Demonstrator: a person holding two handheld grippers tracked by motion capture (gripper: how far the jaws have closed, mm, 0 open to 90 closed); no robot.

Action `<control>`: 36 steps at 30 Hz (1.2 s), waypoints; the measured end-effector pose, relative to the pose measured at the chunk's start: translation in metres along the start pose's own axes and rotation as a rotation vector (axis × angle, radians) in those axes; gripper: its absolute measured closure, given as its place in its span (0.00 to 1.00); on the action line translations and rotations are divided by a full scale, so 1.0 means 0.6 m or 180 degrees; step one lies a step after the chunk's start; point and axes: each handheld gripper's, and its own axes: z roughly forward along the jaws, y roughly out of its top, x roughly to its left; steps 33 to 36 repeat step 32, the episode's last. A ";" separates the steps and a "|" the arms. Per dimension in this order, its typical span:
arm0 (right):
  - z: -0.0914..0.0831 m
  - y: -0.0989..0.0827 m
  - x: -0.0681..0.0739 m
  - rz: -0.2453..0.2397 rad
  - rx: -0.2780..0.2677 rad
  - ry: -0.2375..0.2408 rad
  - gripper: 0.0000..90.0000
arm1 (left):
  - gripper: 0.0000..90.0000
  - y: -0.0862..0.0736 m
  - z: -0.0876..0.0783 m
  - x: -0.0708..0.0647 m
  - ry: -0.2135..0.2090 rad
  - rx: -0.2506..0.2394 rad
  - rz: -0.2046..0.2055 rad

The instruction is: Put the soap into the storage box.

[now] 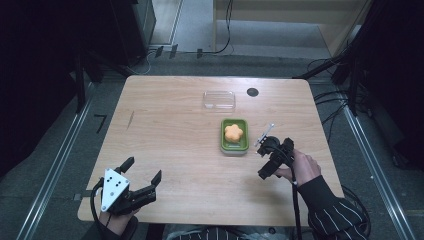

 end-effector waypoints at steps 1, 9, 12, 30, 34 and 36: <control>0.002 -0.004 0.000 0.0023 0.0010 -0.0013 0.04 | 0.15 0.000 0.000 0.000 0.0003 0.0002 0.0001; 0.024 -0.047 0.006 0.0079 0.0172 0.0002 0.04 | 0.15 0.000 0.000 0.000 0.0001 0.0000 -0.0001; 0.030 -0.061 0.006 0.0087 0.0197 0.0017 0.04 | 0.15 0.000 0.000 0.000 -0.0001 0.0001 0.0001; 0.039 -0.126 0.020 0.0189 0.0246 0.0087 0.04 | 0.15 0.001 -0.001 0.000 0.0000 -0.0009 0.0001; 0.040 -0.125 0.020 0.0174 0.0255 0.0096 0.04 | 0.15 0.001 -0.001 0.000 0.0000 -0.0016 -0.0004; 0.040 -0.125 0.020 0.0174 0.0255 0.0096 0.04 | 0.15 0.001 -0.001 0.000 0.0000 -0.0016 -0.0004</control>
